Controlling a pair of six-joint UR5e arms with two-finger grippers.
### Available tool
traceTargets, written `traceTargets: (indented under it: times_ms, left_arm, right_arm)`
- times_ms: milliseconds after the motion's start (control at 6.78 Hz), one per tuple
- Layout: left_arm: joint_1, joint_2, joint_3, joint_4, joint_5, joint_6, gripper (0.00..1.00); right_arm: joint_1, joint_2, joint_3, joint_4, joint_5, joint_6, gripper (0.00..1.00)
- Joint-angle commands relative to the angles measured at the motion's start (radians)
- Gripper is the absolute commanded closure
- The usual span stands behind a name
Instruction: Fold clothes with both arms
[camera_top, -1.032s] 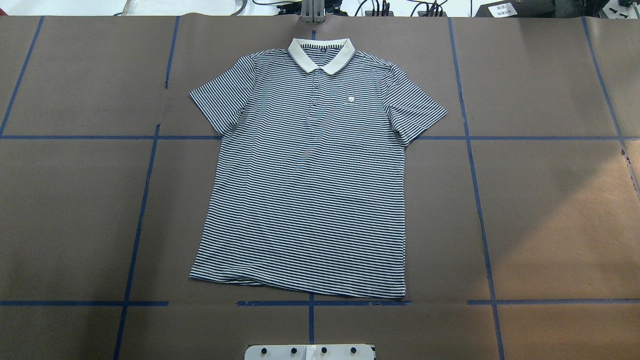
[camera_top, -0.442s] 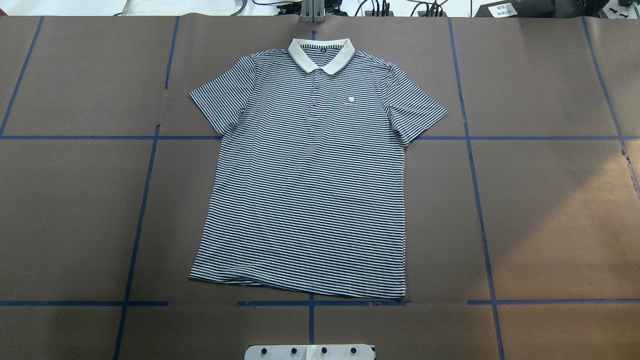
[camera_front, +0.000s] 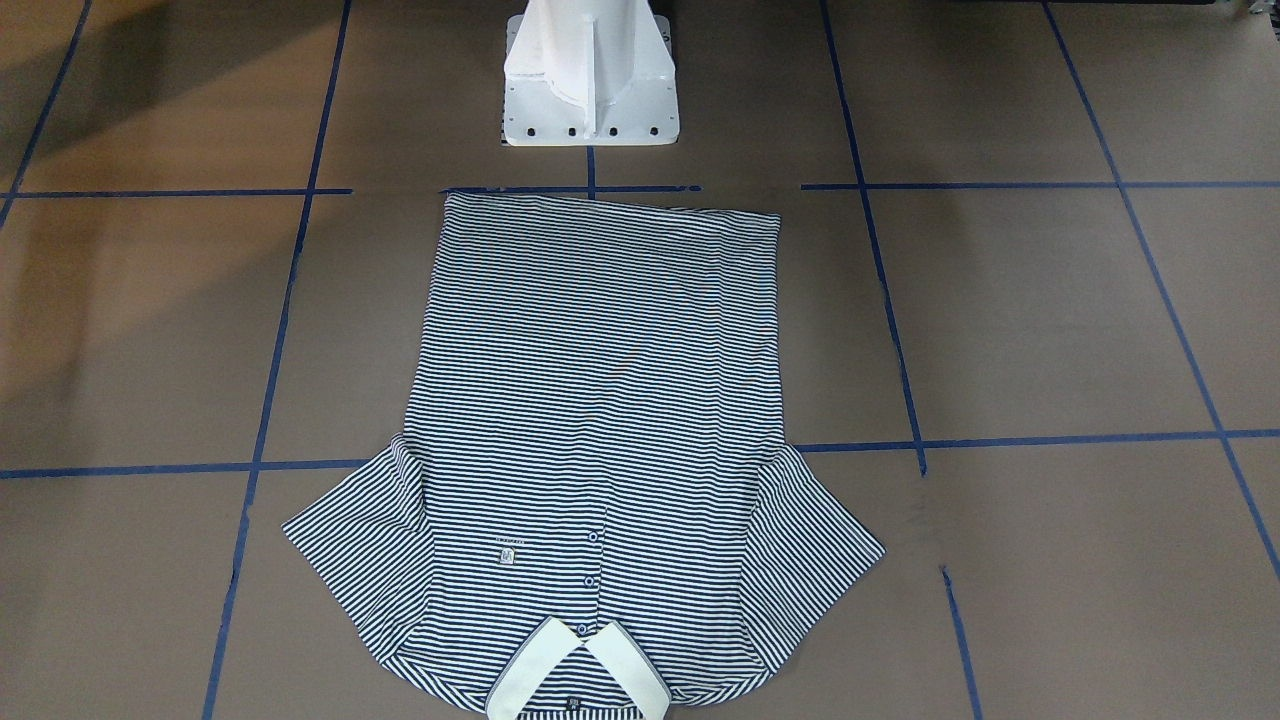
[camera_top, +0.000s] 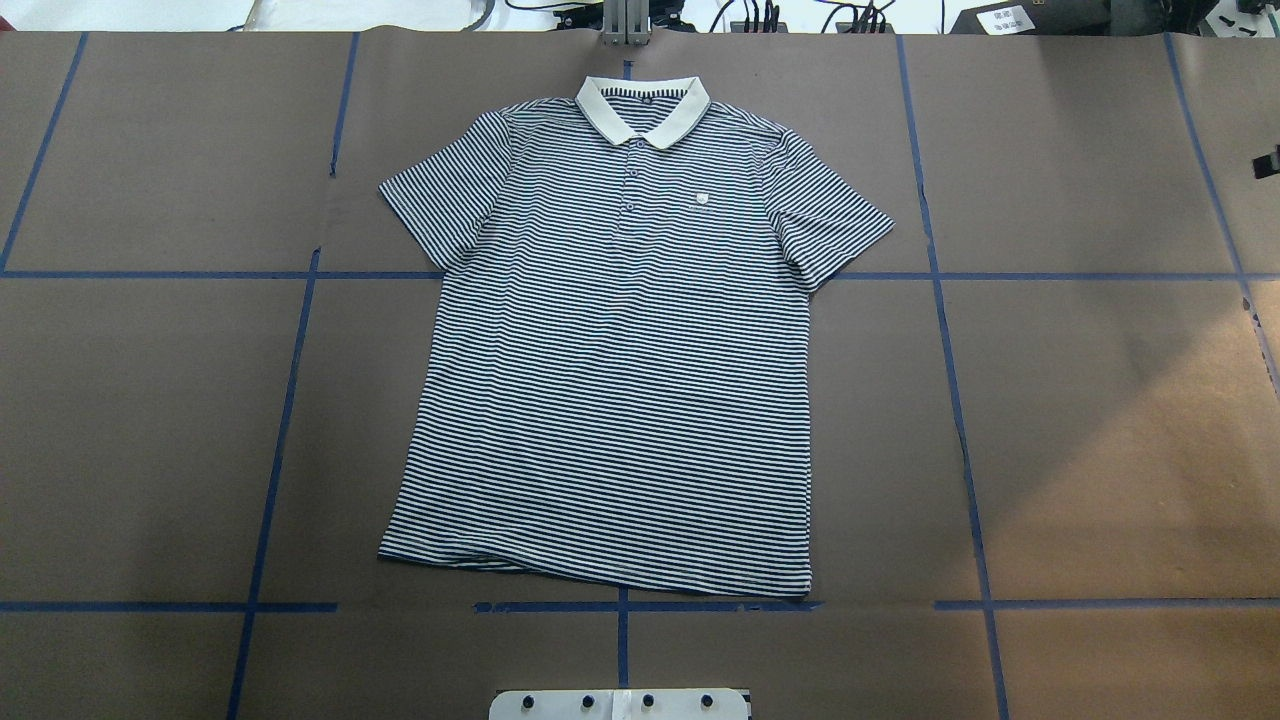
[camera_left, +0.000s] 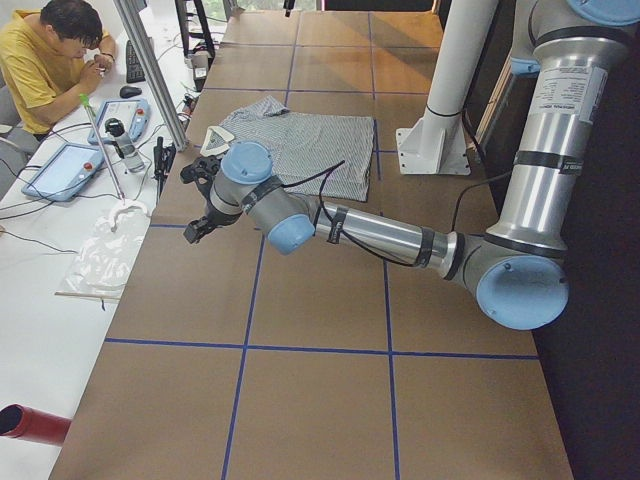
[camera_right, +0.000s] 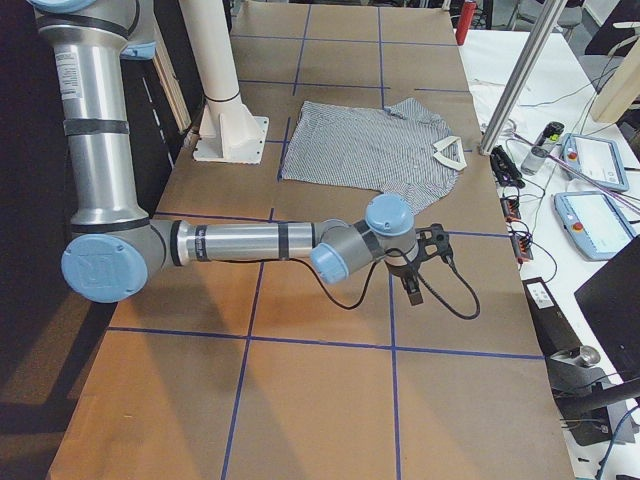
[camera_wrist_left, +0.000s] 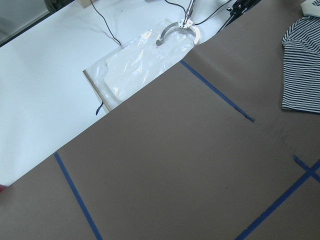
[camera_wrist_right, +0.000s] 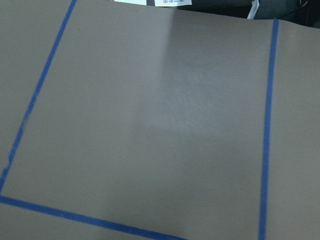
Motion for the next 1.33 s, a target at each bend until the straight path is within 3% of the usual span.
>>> traceTargets:
  times_ms: [0, 147, 442, 737, 1180]
  left_arm:
    - [0.023, -0.013, 0.003, -0.003, 0.000, 0.000, 0.00]
    - [0.027, -0.013, 0.001, -0.003, 0.000, 0.000, 0.00]
    - [0.028, -0.016, 0.004, -0.003, 0.000, 0.000, 0.00]
    - [0.029, -0.018, 0.004, -0.003, 0.000, 0.000, 0.00]
    - [0.047, -0.027, 0.013, -0.003, 0.000, 0.000, 0.00]
  right_arm:
    - [-0.170, 0.172, -0.056, 0.007, -0.124, 0.346, 0.00]
    - [-0.273, 0.232, -0.065, 0.005, -0.253, 0.495, 0.03]
    - [-0.418, 0.345, -0.145, 0.007, -0.409, 0.737, 0.23]
    - [-0.461, 0.378, -0.228, 0.075, -0.453, 0.796, 0.33]
    - [-0.528, 0.383, -0.277, 0.113, -0.502, 0.830, 0.36]
